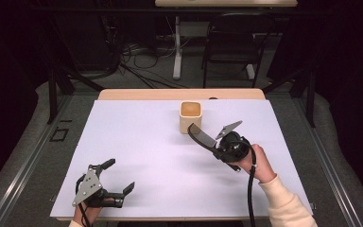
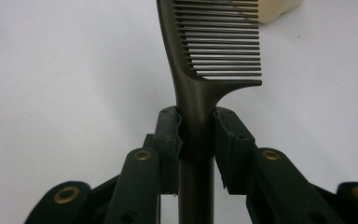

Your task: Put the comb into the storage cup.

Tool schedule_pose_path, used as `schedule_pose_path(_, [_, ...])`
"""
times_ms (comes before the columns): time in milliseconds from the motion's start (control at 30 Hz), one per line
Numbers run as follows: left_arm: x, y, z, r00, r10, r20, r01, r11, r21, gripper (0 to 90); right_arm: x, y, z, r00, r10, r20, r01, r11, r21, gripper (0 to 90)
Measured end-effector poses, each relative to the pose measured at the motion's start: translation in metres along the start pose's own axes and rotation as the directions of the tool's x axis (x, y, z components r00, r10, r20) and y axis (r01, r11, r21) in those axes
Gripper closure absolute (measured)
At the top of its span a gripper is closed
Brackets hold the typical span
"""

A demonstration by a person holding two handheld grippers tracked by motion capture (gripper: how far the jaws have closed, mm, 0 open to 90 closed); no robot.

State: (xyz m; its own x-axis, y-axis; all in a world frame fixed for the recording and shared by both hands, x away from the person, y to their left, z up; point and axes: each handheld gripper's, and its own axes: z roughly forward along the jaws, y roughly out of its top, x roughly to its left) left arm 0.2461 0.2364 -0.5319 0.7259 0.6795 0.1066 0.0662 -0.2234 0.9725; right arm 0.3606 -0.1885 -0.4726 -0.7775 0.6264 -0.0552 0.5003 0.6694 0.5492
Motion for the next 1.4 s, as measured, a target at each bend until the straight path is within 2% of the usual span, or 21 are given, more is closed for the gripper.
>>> schedule_pose_path(100, [0.0,0.0,0.0,1.0,-0.001,0.002,0.001,1.0,0.0,0.5,-0.001,0.0,-0.002,1.0,0.005,0.005,-0.005,1.0,-0.025,72.0])
schedule_pose_path(600, [0.0,0.0,0.0,1.0,-0.001,0.009,0.001,1.0,-0.002,0.5,-0.003,0.0,-0.01,0.9996,0.026,0.013,-0.025,0.996,-0.083,72.0])
schedule_pose_path(1400, [0.0,0.0,0.0,1.0,-0.003,0.005,0.003,1.0,-0.003,0.5,-0.008,-0.001,-0.017,0.9977,0.062,0.029,-0.057,0.988,-0.146,72.0])
